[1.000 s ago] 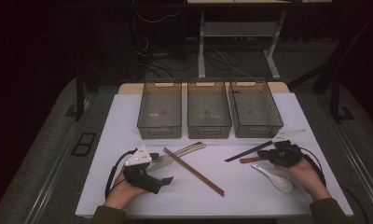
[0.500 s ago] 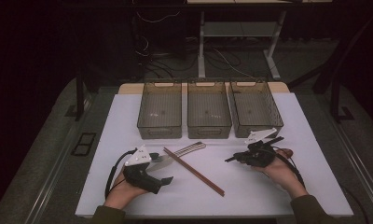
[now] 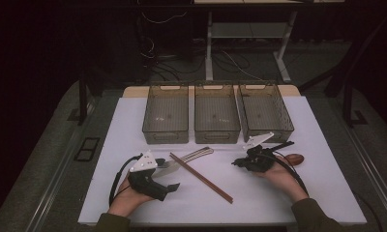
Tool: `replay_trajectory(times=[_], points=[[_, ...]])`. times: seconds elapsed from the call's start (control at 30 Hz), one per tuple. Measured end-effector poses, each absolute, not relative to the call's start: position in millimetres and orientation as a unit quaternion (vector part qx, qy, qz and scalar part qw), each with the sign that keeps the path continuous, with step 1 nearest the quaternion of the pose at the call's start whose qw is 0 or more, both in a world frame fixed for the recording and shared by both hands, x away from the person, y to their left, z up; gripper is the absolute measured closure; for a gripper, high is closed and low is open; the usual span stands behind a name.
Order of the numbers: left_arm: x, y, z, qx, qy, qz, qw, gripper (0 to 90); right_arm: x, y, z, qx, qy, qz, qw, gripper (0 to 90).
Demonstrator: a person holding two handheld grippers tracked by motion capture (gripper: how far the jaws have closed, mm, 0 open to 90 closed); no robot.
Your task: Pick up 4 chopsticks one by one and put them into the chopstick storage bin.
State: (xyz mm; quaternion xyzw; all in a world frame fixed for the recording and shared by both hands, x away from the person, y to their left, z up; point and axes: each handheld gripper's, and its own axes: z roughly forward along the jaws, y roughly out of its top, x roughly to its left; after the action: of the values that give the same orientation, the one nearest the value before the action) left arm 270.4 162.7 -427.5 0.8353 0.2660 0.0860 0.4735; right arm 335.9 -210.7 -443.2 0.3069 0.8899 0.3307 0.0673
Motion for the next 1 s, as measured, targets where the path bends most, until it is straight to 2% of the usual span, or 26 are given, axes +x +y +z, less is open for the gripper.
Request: replay_trajectory(times=[0.67, 0.87, 1.0], points=[[270.6, 162.8, -427.5, 0.834, 0.266, 0.086, 0.475, 0.0, 352.7, -206.5, -443.4, 0.317, 0.883, 0.34, 0.069, 89.2], [270.7, 163.7, -427.4, 0.834, 0.266, 0.087, 0.475, 0.0, 347.1, -228.9, -428.7, 0.325, 0.875, 0.35, 0.084, 89.2], [270.6, 162.9, -427.7, 0.835, 0.266, 0.086, 0.474, 0.0, 347.1, -264.8, -420.3, 0.358, 0.856, 0.359, 0.1, 89.2]])
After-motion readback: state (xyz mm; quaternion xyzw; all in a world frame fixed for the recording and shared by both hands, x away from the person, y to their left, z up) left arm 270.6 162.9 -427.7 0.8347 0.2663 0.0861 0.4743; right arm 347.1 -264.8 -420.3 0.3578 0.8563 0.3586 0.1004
